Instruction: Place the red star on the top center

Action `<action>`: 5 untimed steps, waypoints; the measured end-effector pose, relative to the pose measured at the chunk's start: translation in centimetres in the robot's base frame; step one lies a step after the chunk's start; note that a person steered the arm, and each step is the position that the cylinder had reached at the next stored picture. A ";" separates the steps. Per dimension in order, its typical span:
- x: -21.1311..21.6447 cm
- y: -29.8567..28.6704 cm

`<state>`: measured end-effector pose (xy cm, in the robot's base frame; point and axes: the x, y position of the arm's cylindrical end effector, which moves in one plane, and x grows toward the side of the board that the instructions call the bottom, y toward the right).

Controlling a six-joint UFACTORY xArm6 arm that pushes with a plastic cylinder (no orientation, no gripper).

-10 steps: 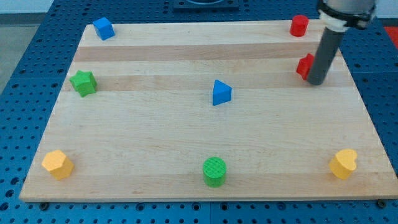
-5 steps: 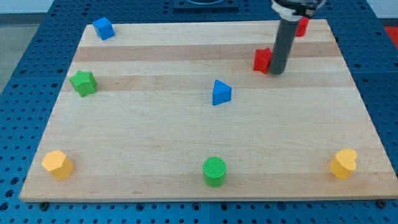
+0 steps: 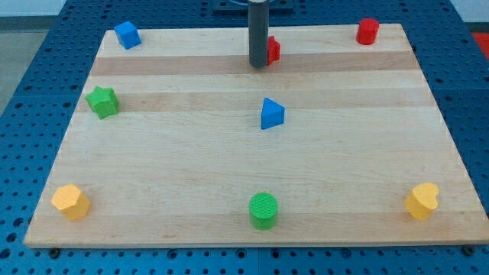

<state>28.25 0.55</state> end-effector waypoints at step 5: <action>-3.6 1.7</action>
